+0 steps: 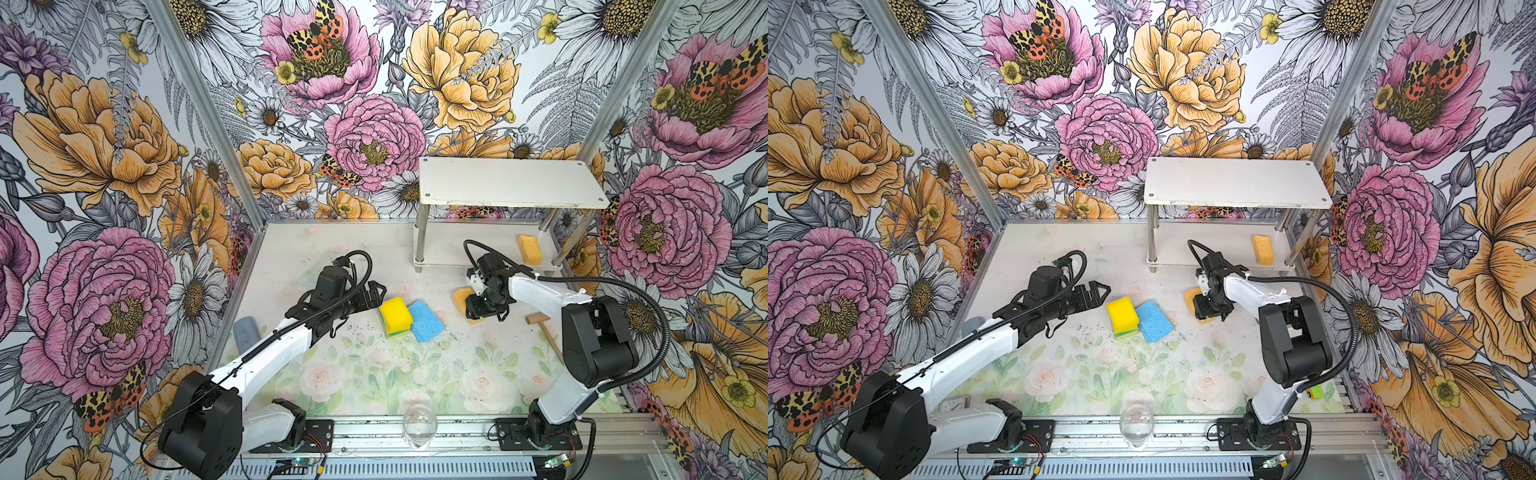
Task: Place and organize the cleaning sponges onto the shelf
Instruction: 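Lift the orange-yellow sponge with the right gripper and carry it over the shelf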
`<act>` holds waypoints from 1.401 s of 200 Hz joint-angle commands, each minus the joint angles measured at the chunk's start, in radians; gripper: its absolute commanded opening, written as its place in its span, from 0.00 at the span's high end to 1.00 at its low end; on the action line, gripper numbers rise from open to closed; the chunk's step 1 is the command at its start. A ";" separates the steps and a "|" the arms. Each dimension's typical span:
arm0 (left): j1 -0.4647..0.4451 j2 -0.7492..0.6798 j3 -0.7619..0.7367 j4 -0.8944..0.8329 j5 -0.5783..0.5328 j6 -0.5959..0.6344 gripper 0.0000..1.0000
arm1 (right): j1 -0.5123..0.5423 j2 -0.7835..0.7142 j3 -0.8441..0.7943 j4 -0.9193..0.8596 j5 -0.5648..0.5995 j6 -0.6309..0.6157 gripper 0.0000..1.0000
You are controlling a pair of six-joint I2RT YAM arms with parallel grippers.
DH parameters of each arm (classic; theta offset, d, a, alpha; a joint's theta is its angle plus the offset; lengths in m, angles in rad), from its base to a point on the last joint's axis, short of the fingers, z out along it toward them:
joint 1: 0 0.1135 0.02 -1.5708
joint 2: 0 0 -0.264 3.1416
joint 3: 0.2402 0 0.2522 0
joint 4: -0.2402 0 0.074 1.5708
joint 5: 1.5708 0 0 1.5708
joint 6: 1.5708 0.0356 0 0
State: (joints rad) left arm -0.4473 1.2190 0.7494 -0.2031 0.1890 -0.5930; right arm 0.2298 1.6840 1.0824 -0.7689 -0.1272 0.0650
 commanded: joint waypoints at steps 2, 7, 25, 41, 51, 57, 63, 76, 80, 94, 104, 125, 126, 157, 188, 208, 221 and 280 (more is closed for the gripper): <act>0.012 -0.019 -0.022 0.019 0.007 0.019 0.01 | -0.028 -0.050 -0.005 0.012 0.031 0.031 0.86; 0.011 -0.022 -0.024 0.019 0.008 0.019 0.01 | -0.034 -0.054 -0.006 0.011 0.043 0.035 0.86; 0.015 -0.033 -0.032 0.018 0.007 0.019 0.01 | -0.057 -0.071 -0.012 0.020 0.062 0.045 0.87; 0.022 -0.042 -0.037 0.016 0.008 0.021 0.01 | -0.073 -0.094 -0.018 0.032 0.073 0.047 0.87; 0.024 -0.048 -0.040 0.016 0.009 0.022 0.01 | -0.085 -0.112 -0.020 0.043 0.076 0.052 0.87; 0.025 -0.050 -0.041 0.016 0.012 0.025 0.01 | -0.093 -0.124 -0.022 0.051 0.075 0.054 0.87; 0.025 -0.053 -0.042 0.017 0.013 0.027 0.01 | -0.103 -0.135 -0.022 0.060 0.082 0.059 0.87; 0.025 -0.056 -0.042 0.017 0.016 0.028 0.01 | -0.123 -0.162 -0.022 0.081 0.108 0.073 0.87; 0.026 -0.056 -0.042 0.018 0.016 0.031 0.01 | -0.129 -0.171 -0.022 0.089 0.116 0.077 0.87; 0.025 -0.056 -0.042 0.018 0.018 0.030 0.01 | -0.149 -0.200 -0.022 0.120 0.151 0.094 0.87; 0.025 -0.056 -0.044 0.019 0.017 0.030 0.01 | -0.161 -0.218 -0.021 0.147 0.169 0.100 0.88; 0.025 -0.056 -0.045 0.021 0.017 0.029 0.01 | -0.180 -0.240 -0.019 0.207 0.216 0.108 0.88; 0.025 -0.055 -0.045 0.021 0.018 0.029 0.01 | -0.181 -0.240 -0.018 0.209 0.217 0.107 0.88; 0.026 -0.063 -0.050 0.021 0.017 0.030 0.01 | -0.222 -0.219 0.022 0.258 0.190 0.124 0.88; 0.028 -0.070 -0.055 0.021 0.013 0.028 0.01 | -0.243 -0.145 0.083 0.285 0.174 0.132 0.87; 0.029 -0.072 -0.052 0.021 0.015 0.027 0.01 | -0.249 -0.105 0.110 0.321 0.179 0.147 0.86; 0.029 -0.072 -0.050 0.022 0.013 0.027 0.01 | -0.254 -0.084 0.120 0.353 0.189 0.155 0.86; 0.032 -0.069 -0.042 0.025 0.018 0.025 0.01 | -0.270 0.001 0.150 0.449 0.208 0.180 0.86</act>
State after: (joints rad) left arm -0.4271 1.1664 0.7067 -0.1974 0.1925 -0.5850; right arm -0.0307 1.6573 1.1942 -0.3962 0.0605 0.2211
